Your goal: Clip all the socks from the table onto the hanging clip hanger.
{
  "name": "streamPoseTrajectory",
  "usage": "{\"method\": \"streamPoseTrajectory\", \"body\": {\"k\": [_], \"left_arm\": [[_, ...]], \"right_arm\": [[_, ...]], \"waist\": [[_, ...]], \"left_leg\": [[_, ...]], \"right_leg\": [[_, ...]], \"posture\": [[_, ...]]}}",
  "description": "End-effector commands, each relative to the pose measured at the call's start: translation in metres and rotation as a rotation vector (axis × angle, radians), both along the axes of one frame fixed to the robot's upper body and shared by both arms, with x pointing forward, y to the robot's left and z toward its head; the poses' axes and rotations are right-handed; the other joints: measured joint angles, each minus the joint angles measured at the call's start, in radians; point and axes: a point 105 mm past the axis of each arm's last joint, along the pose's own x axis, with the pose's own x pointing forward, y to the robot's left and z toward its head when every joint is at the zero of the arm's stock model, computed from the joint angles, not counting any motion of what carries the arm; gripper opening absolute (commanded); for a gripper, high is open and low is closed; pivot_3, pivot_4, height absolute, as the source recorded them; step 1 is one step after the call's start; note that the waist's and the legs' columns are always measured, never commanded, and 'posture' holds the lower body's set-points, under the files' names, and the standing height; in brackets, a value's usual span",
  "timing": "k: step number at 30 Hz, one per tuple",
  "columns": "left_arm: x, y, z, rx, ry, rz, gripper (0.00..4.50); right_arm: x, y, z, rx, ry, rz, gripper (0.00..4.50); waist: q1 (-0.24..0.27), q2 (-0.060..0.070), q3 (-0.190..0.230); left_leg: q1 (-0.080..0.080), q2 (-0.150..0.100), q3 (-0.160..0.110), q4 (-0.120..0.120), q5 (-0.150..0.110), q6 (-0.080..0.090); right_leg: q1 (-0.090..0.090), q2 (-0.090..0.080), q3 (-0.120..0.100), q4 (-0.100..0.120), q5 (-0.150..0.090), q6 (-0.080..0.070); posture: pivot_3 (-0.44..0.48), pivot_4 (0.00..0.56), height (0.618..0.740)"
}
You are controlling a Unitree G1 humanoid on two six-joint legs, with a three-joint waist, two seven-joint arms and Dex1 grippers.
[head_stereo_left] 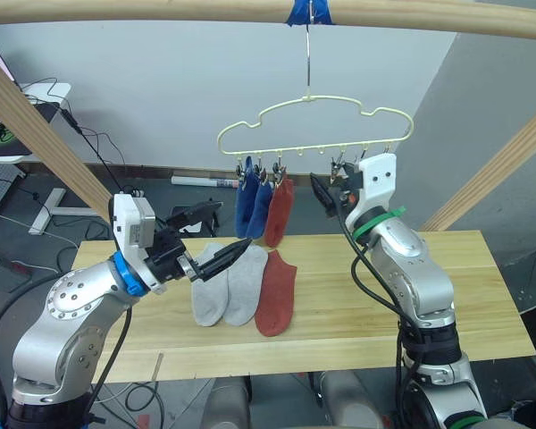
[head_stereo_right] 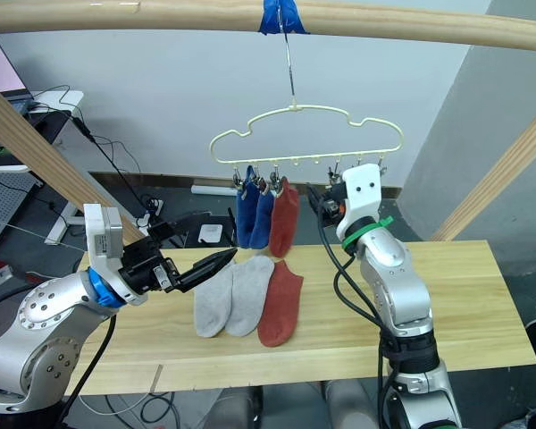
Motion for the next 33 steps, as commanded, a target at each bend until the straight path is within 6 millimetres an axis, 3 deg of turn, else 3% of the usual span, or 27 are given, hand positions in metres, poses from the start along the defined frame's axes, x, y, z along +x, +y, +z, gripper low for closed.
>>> {"method": "streamPoseTrajectory", "body": {"k": [1,25,29,33], "left_arm": [[-0.002,-0.002,0.008,-0.001,-0.047,-0.005,4.50],[-0.001,-0.004,0.006,0.002,-0.054,-0.005,4.50],[-0.001,-0.006,0.007,0.002,-0.056,-0.006,4.50],[-0.001,-0.006,0.007,0.002,-0.054,-0.008,4.50]], "right_arm": [[-0.003,0.006,0.015,0.044,-0.053,0.031,3.63],[0.010,0.003,0.018,0.169,0.005,-0.009,3.63],[0.011,0.004,0.018,0.172,0.003,-0.014,2.70],[0.012,0.004,0.018,0.171,0.004,-0.017,1.28]], "waist": [[0.001,0.000,0.000],[0.001,0.000,0.000],[0.001,0.000,0.000],[0.000,0.000,0.000]], "left_leg": [[0.000,0.000,0.000,0.000,0.000,0.000],[0.001,0.000,-0.001,0.003,0.000,0.000],[0.001,0.000,-0.001,0.003,0.000,0.000],[0.001,0.000,-0.001,0.003,0.000,0.000]], "right_leg": [[0.000,0.000,0.000,0.000,0.000,0.000],[0.000,0.000,0.000,0.007,0.000,0.000],[0.000,0.000,0.000,0.007,0.000,0.000],[0.000,0.000,0.000,0.007,0.000,0.000]], "posture": [[-0.025,0.224,0.740],[-0.022,0.233,0.740],[-0.023,0.233,0.740],[-0.025,0.233,0.740]]}}
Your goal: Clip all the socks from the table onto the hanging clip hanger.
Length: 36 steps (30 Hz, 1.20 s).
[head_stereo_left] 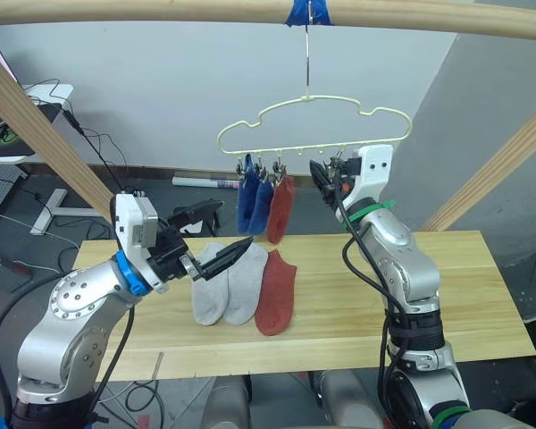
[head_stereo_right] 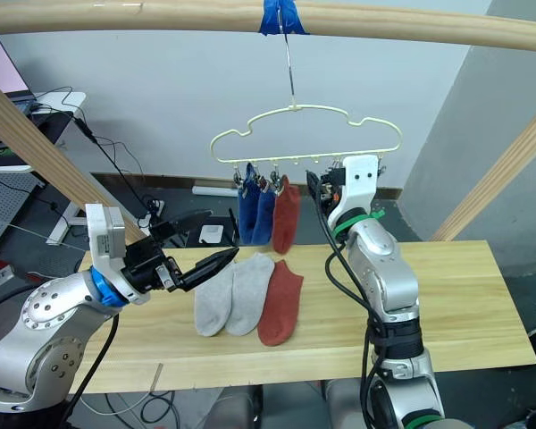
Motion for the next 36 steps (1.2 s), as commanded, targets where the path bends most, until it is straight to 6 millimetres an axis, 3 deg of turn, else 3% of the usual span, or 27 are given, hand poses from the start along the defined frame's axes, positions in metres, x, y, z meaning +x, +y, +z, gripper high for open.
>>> {"method": "streamPoseTrajectory", "body": {"k": [1,4,11,16,22,26,30,36], "left_arm": [[-0.003,-0.004,0.005,-0.001,-0.032,-0.013,4.50],[-0.002,-0.004,0.005,-0.003,-0.030,-0.014,4.50],[-0.005,-0.006,-0.004,0.022,0.002,-0.020,4.50],[-0.013,-0.006,-0.062,0.236,0.201,-0.040,4.50],[0.004,-0.024,-0.117,0.446,0.235,-0.140,4.50],[0.021,-0.030,-0.134,0.507,0.226,-0.178,4.50],[0.053,-0.053,-0.163,0.658,0.199,-0.261,4.50],[0.067,-0.067,-0.187,0.711,0.211,-0.291,4.50]], "right_arm": [[-0.002,0.000,0.017,0.023,-0.061,-0.002,0.98],[-0.001,-0.001,0.017,0.023,-0.061,-0.008,0.18],[-0.001,-0.008,0.018,0.022,-0.062,-0.008,0.12],[-0.005,-0.008,0.015,-0.056,-0.005,0.160,0.12],[-0.008,-0.022,0.009,-0.145,0.022,0.248,0.12],[-0.008,-0.024,0.006,-0.162,0.033,0.254,0.12],[-0.010,-0.023,0.004,-0.149,0.043,0.238,0.12],[-0.017,-0.023,0.005,-0.139,0.041,0.209,0.12]], "waist": [[0.000,0.000,0.000],[0.000,0.000,0.000],[-0.001,0.000,0.000],[-0.003,0.001,0.001],[-0.002,0.001,0.001],[-0.007,0.002,0.001],[-0.005,0.002,0.000],[-0.030,0.002,0.000]], "left_leg": [[0.000,0.000,0.000,0.000,0.000,0.000],[0.000,0.000,0.000,0.000,0.000,0.000],[0.000,0.000,0.000,0.000,0.000,0.000],[0.000,0.000,0.000,0.000,0.000,0.000],[0.000,-0.001,0.000,0.000,0.002,0.003],[0.000,0.000,0.001,0.000,0.002,0.003],[0.000,-0.001,0.000,0.001,0.002,0.003],[-0.002,-0.002,0.001,0.004,0.002,0.003]], "right_leg": [[0.000,0.000,0.000,0.000,0.000,0.000],[0.000,0.000,0.000,0.000,0.000,0.000],[0.000,0.000,0.000,0.000,0.000,0.000],[0.000,0.000,0.001,0.000,0.000,0.000],[0.000,0.001,0.000,0.000,-0.003,0.003],[0.000,0.001,0.001,0.000,-0.002,0.001],[0.000,0.001,0.000,0.001,-0.001,-0.001],[0.001,-0.001,0.001,0.001,0.000,0.000]], "posture": [[-0.025,0.233,0.740],[-0.026,0.235,0.740],[-0.030,0.236,0.740],[-0.052,0.236,0.740],[-0.082,0.235,0.740],[-0.107,0.235,0.740],[-0.137,0.230,0.740],[-0.171,0.226,0.740]]}}
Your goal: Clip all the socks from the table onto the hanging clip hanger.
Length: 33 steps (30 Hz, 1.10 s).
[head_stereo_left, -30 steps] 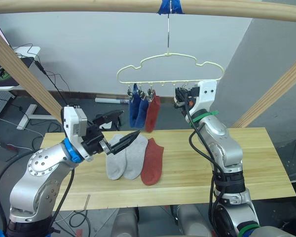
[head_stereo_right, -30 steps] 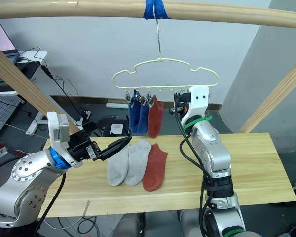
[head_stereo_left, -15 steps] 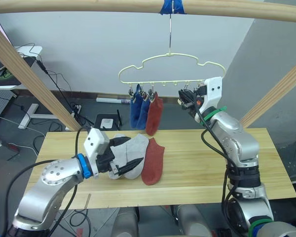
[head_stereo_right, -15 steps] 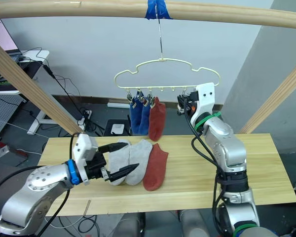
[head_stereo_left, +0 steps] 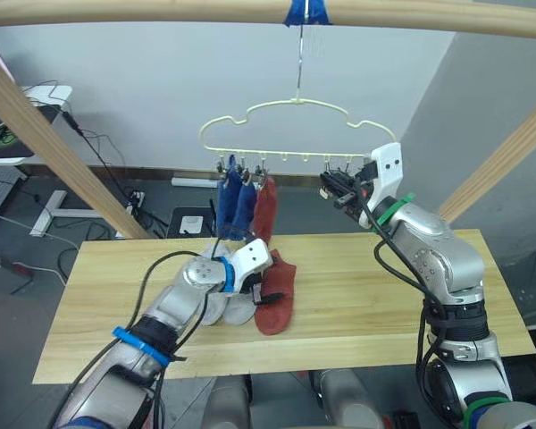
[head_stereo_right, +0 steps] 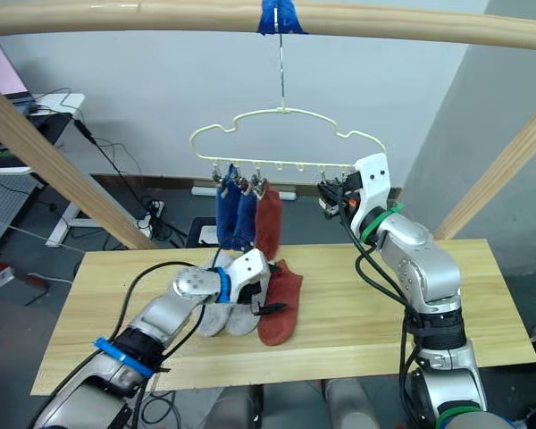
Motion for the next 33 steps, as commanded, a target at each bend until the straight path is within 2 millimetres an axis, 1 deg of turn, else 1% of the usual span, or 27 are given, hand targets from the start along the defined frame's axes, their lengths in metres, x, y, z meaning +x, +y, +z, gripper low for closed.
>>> {"method": "streamPoseTrajectory", "body": {"k": [1,3,6,8,9,11,16,19,21,22,25,27,28,31,33], "left_arm": [[0.004,0.000,-0.009,0.034,-0.021,-0.023,4.50],[0.006,0.000,-0.011,0.040,-0.035,-0.033,4.50],[0.003,0.001,-0.026,0.084,0.034,-0.046,4.50],[-0.002,-0.002,-0.029,0.067,0.076,-0.062,4.11],[-0.004,-0.003,-0.029,0.063,0.081,-0.073,3.94],[-0.007,-0.005,-0.030,0.056,0.081,-0.092,3.42],[-0.018,-0.013,-0.027,0.016,0.075,-0.154,1.84],[-0.043,-0.018,-0.024,0.021,0.001,-0.356,0.97],[-0.052,-0.017,-0.023,0.020,-0.034,-0.432,0.28],[-0.054,-0.017,-0.023,0.016,-0.038,-0.446,0.03],[-0.062,-0.019,-0.022,0.010,-0.069,-0.535,0.03],[-0.059,-0.020,-0.021,0.007,-0.094,-0.533,0.03],[-0.058,-0.021,-0.017,-0.018,-0.100,-0.524,0.03],[-0.056,-0.024,-0.011,-0.056,-0.101,-0.515,0.03],[-0.055,-0.022,-0.012,-0.044,-0.093,-0.508,0.53]], "right_arm": [[-0.007,-0.003,0.008,0.019,-0.027,-0.018,0.12],[-0.008,-0.003,0.009,0.021,-0.026,-0.023,0.12],[-0.010,-0.009,0.011,0.019,-0.030,-0.047,0.12],[-0.010,-0.013,0.012,0.018,-0.035,-0.068,0.12],[-0.010,-0.015,0.013,0.019,-0.036,-0.074,0.12],[-0.009,-0.016,0.013,0.021,-0.035,-0.080,0.12],[-0.009,-0.016,0.014,0.024,-0.035,-0.083,0.12],[-0.007,-0.015,0.014,0.026,-0.035,-0.079,0.12],[-0.006,-0.014,0.014,0.025,-0.034,-0.074,0.12],[-0.006,-0.014,0.014,0.024,-0.034,-0.073,0.12],[-0.005,-0.013,0.012,0.023,-0.029,-0.068,0.12],[-0.004,-0.011,0.012,0.023,-0.028,-0.063,0.12],[-0.004,-0.011,0.012,0.024,-0.028,-0.062,0.12],[-0.003,-0.011,0.012,0.025,-0.029,-0.062,0.12],[-0.002,-0.012,0.012,0.025,-0.028,-0.064,0.12]], "waist": [[-0.008,0.000,0.000],[-0.018,0.000,0.000],[-0.028,0.000,0.000],[-0.032,0.000,0.000],[-0.035,0.000,0.000],[-0.037,0.000,-0.001],[-0.051,0.001,-0.002],[-0.059,0.001,-0.002],[-0.060,0.001,-0.002],[-0.058,0.001,-0.002],[-0.057,0.001,-0.002],[-0.057,0.001,-0.002],[-0.057,0.001,-0.002],[-0.057,0.001,-0.002],[-0.058,0.001,-0.002]], "left_leg": [[0.000,0.000,-0.001,0.000,0.000,0.000],[0.000,0.000,-0.002,0.000,0.000,0.000],[0.001,0.000,-0.002,0.001,0.000,0.000],[0.001,0.000,-0.002,0.004,0.000,0.000],[0.001,0.000,-0.002,0.005,0.000,0.000],[0.001,0.000,-0.001,0.007,0.000,0.000],[0.001,0.000,-0.002,0.007,0.000,0.000],[0.001,0.000,-0.002,0.007,0.000,0.000],[0.001,0.000,-0.002,0.006,0.000,0.000],[0.001,0.000,-0.002,0.006,0.000,0.000],[0.001,0.000,-0.002,0.007,0.000,0.000],[0.001,0.000,-0.002,0.007,0.000,0.000],[0.001,0.000,-0.002,0.008,0.000,0.001],[0.001,0.000,-0.002,0.007,0.000,0.001],[0.001,0.000,-0.002,0.007,0.000,0.001]], "right_leg": [[0.000,0.000,0.000,0.001,0.000,0.000],[0.000,0.000,-0.001,0.003,0.000,0.000],[0.000,0.000,-0.001,0.003,0.000,0.000],[0.002,0.000,0.000,0.003,0.000,0.002],[0.003,0.000,0.000,0.003,0.000,0.003],[0.003,0.000,0.000,0.002,-0.001,0.007],[0.004,0.001,0.000,0.003,-0.001,0.008],[0.004,0.000,0.001,0.003,-0.001,0.007],[0.004,0.000,0.001,0.003,0.002,0.003],[0.004,0.000,0.000,0.003,0.002,0.003],[0.004,0.000,0.000,0.003,0.001,0.004],[0.004,0.000,0.001,0.003,0.001,0.006],[0.004,0.000,0.001,0.003,0.000,0.008],[0.004,0.000,0.001,0.003,0.000,0.008],[0.004,0.000,0.001,0.003,0.000,0.008]], "posture": [[-0.184,0.223,0.740],[-0.197,0.221,0.740],[-0.211,0.218,0.740],[-0.211,0.218,0.740],[-0.228,0.214,0.740],[-0.228,0.214,0.740],[-0.229,0.208,0.740],[-0.216,0.207,0.740],[-0.211,0.208,0.740],[-0.204,0.209,0.740],[-0.199,0.211,0.740],[-0.194,0.215,0.740],[-0.194,0.215,0.740],[-0.194,0.215,0.740],[-0.185,0.223,0.740]]}}
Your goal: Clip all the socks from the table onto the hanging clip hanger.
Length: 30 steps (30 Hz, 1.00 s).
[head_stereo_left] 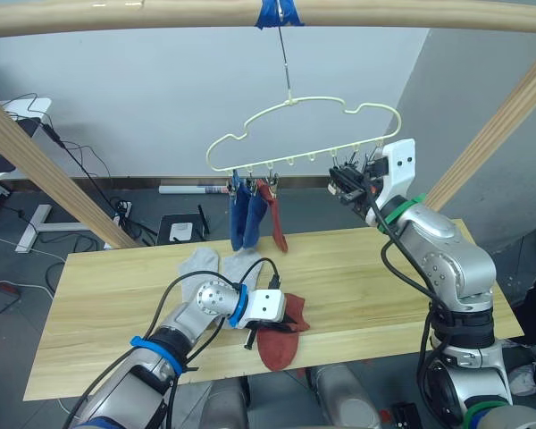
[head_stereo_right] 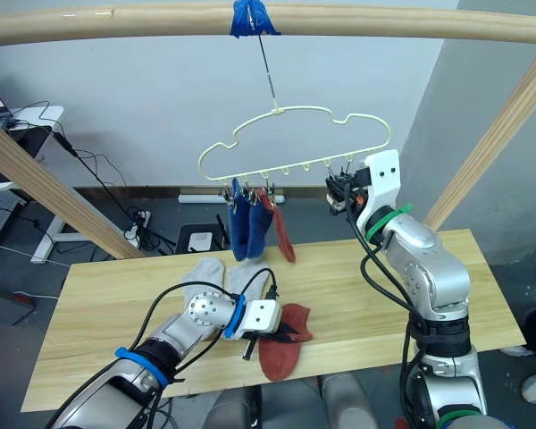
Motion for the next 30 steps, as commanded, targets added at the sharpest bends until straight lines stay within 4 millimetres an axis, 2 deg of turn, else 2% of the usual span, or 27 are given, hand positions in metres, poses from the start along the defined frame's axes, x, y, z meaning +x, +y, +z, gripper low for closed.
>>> {"method": "streamPoseTrajectory", "body": {"k": [1,7,13,16,20,26,30], "left_arm": [[0.004,0.002,0.006,-0.020,-0.012,0.013,0.79],[0.001,0.014,0.019,-0.005,0.001,0.046,2.57],[0.008,0.022,0.028,0.000,0.021,0.225,4.48],[0.008,0.019,0.031,-0.007,0.100,0.366,4.48],[0.004,0.006,0.034,-0.066,0.200,0.497,4.48],[0.020,0.001,0.007,-0.046,0.152,0.650,4.48],[0.017,-0.004,-0.009,-0.012,0.191,0.663,4.48]], "right_arm": [[0.001,-0.002,0.004,0.003,-0.017,-0.004,0.12],[0.003,-0.004,0.005,0.002,-0.020,-0.010,0.12],[0.003,-0.005,0.004,0.005,-0.019,-0.019,0.12],[0.003,-0.006,0.003,0.005,-0.019,-0.022,0.12],[0.003,-0.007,0.003,0.006,-0.020,-0.028,0.12],[0.002,-0.007,0.003,0.007,-0.021,-0.031,0.12],[0.002,-0.008,0.003,0.003,-0.022,-0.036,0.12]], "waist": [[0.000,0.000,0.000],[-0.001,0.000,0.000],[0.001,0.000,0.000],[0.000,0.000,0.000],[0.001,0.000,0.000],[0.000,0.000,0.000],[0.001,0.001,0.000]], "left_leg": [[0.000,0.000,0.000,0.000,0.000,0.000],[0.000,0.000,0.000,0.000,0.000,0.000],[0.000,0.000,0.000,0.000,0.000,0.000],[0.000,0.000,0.000,0.000,0.000,0.000],[0.000,0.000,-0.001,0.000,0.000,0.000],[0.001,0.000,-0.001,0.000,0.000,0.000],[0.001,0.000,-0.001,0.000,0.000,0.000]], "right_leg": [[0.000,0.000,0.000,0.000,0.000,0.000],[0.000,0.000,0.000,0.000,0.000,0.000],[0.000,0.000,0.000,0.000,0.000,0.000],[0.000,0.000,0.000,0.000,0.000,0.000],[0.000,0.000,0.000,0.000,0.000,0.000],[0.000,0.000,0.000,0.000,0.000,0.000],[0.000,0.000,0.000,0.000,0.000,0.000]], "posture": [[-0.185,0.223,0.740],[-0.184,0.227,0.740],[-0.185,0.229,0.740],[-0.184,0.229,0.740],[-0.186,0.227,0.740],[-0.193,0.220,0.740],[-0.206,0.211,0.740]]}}
